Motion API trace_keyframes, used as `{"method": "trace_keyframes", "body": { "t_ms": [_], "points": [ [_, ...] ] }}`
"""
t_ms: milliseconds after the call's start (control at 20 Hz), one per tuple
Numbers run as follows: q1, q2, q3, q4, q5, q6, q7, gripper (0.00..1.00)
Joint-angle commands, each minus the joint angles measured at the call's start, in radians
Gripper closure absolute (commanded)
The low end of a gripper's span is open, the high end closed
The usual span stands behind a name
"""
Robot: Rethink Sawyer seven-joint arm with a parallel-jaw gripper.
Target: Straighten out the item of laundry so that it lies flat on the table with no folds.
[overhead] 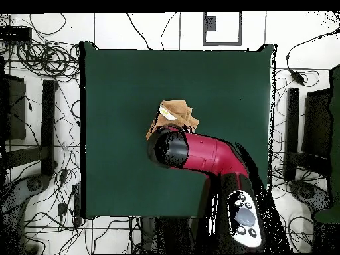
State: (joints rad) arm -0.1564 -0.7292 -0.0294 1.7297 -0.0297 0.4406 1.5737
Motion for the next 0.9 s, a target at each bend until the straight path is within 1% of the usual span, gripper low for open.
{"method": "trace_keyframes", "body": {
  "t_ms": [50, 400, 700, 900],
  "points": [
    [0.093, 0.009, 0.024, -0.077, 0.059, 0.154, 0.226, 0.00],
    [0.153, 0.057, -0.009, -0.153, 0.099, 0.187, 0.283, 0.00],
    [0.162, 0.094, -0.017, -0.194, 0.122, 0.195, 0.265, 0.00],
    [0.158, 0.145, -0.025, -0.219, 0.128, 0.146, 0.260, 0.00]
  ]
}}
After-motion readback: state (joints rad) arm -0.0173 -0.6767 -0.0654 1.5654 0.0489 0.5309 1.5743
